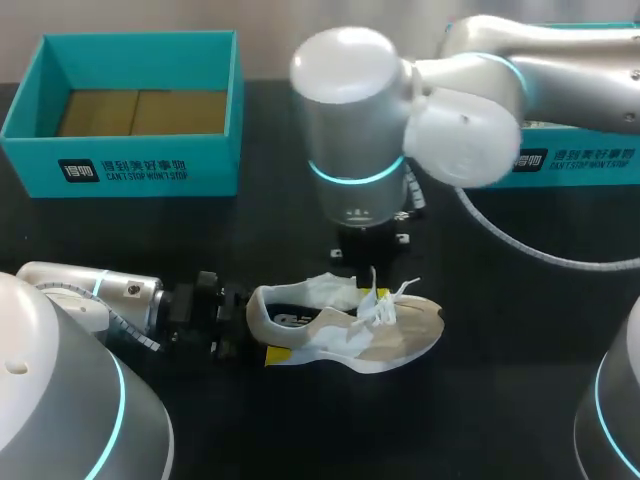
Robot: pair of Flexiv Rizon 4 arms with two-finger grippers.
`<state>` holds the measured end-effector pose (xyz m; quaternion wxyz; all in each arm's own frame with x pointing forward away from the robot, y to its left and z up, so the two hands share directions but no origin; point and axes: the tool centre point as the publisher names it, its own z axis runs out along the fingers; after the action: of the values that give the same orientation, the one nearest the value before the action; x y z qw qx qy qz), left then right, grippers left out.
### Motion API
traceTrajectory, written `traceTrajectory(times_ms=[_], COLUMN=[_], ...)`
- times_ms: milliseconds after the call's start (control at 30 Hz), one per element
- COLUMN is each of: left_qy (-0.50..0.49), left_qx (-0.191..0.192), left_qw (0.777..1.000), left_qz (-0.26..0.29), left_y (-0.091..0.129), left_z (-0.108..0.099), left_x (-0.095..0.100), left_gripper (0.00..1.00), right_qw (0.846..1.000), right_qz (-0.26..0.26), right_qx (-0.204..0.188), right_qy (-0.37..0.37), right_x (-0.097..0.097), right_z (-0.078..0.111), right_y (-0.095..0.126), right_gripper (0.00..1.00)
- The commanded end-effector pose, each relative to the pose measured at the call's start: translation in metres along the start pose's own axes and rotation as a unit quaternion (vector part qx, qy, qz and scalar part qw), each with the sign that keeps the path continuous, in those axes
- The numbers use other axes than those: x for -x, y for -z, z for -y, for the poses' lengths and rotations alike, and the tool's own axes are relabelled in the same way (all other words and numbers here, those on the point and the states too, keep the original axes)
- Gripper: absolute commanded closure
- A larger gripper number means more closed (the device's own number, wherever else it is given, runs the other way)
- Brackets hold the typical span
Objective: Take the shoe out of the shoebox, open the shoe tongue, remove and reinsert the insole, then place the shoe into the shoebox
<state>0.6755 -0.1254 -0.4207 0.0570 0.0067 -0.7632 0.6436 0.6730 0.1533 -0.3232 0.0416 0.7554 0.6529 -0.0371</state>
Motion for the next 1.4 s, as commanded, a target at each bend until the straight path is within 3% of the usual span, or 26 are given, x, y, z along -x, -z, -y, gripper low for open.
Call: traceTrajectory(times_ms=[33, 467, 867, 1200, 1400], left_qy=[0.000, 0.000, 0.000, 0.000, 0.000], left_qx=[0.000, 0.000, 0.000, 0.000, 0.000], left_qw=[1.000, 1.000, 1.000, 1.000, 1.000], left_qz=[0.001, 0.001, 0.001, 0.001, 0.001], left_y=[-0.003, -0.003, -0.003, -0.003, -0.003], left_z=[-0.004, -0.004, -0.004, -0.004, -0.004], left_x=[0.001, 0.001, 0.001, 0.001, 0.001], left_gripper=[1.00, 1.00, 1.00, 1.00, 1.00], right_qw=[0.995, 0.995, 0.991, 0.981, 0.963], right_qz=[-0.086, -0.096, -0.132, -0.194, -0.265], right_qx=[0.001, -0.003, -0.019, -0.022, -0.020], right_qy=[-0.041, -0.039, -0.014, 0.010, 0.032], right_x=[0.022, 0.022, 0.045, 0.057, 0.060], right_z=[0.004, 0.005, 0.000, 0.000, 0.000], right_y=[-0.004, -0.006, -0.023, -0.036, -0.048], right_gripper=[1.00, 1.00, 1.00, 1.00, 1.00])
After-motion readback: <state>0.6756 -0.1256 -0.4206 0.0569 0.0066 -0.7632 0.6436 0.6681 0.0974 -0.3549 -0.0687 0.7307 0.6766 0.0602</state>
